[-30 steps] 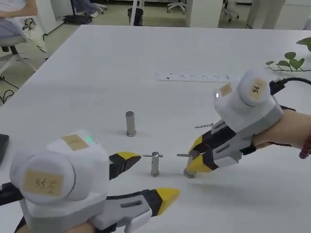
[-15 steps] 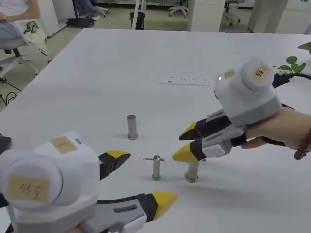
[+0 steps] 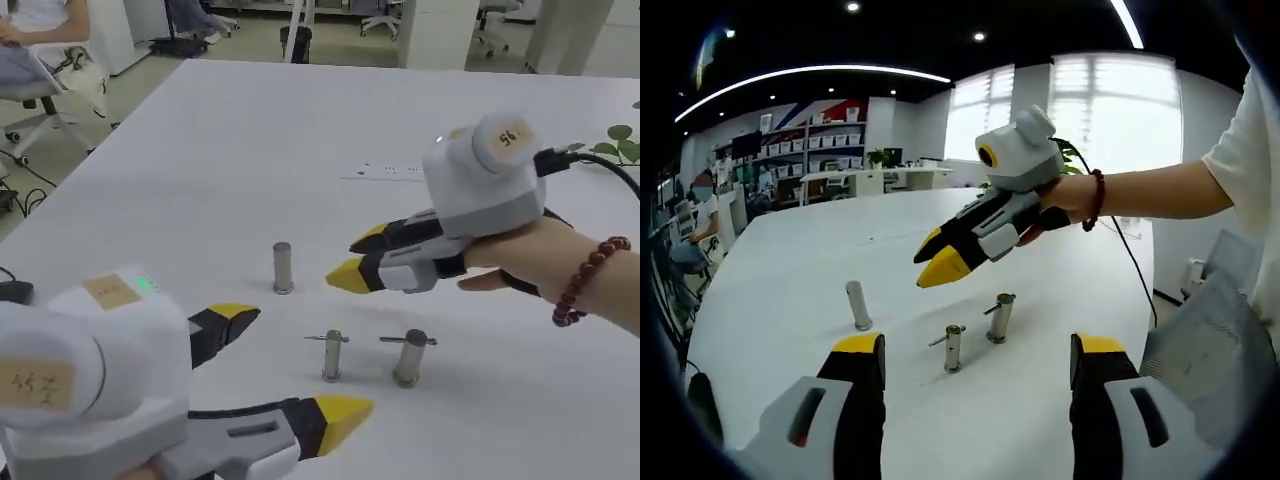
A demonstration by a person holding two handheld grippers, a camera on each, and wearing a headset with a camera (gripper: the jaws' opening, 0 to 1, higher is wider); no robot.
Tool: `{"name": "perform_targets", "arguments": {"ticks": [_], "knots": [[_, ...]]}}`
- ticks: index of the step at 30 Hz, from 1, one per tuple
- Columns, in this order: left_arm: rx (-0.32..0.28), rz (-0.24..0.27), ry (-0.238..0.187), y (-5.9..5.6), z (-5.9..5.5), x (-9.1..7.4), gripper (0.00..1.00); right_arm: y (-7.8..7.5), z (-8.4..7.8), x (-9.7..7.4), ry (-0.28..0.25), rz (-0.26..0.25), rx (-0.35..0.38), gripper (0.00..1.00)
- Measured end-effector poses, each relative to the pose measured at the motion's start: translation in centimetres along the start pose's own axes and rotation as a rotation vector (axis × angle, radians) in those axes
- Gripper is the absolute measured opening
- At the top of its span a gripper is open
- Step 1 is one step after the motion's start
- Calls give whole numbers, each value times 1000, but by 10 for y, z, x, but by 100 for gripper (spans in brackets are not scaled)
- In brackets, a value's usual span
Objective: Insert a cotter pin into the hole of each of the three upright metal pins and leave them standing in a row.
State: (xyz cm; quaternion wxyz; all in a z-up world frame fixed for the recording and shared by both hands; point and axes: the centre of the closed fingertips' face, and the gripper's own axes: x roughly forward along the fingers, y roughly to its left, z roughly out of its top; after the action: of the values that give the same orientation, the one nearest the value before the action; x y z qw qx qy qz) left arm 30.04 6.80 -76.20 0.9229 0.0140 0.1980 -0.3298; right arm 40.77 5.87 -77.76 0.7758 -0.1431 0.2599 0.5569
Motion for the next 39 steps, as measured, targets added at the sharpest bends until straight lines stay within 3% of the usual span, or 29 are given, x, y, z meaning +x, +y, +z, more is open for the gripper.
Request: {"name": "perform_targets", "arguments": {"ticks": [6,12,21,31,39], "knots": [[-18,3,-14,2,0,1,81,-8,8,21,-25,-23,-5,35],[8,15,-13,4,-1,-1,88,-16,12,41,-39,-47,-8,35],[-29,24,-32,9,-1,-3,92,-26,14,69,-61,-67,25,35],[-43,29,-37,12,-2,-7,97,-33,11,85,-53,-98,61,32],[-58,33,-24,12,-6,-8,97,-35,12,96,-52,-76,67,27]]}}
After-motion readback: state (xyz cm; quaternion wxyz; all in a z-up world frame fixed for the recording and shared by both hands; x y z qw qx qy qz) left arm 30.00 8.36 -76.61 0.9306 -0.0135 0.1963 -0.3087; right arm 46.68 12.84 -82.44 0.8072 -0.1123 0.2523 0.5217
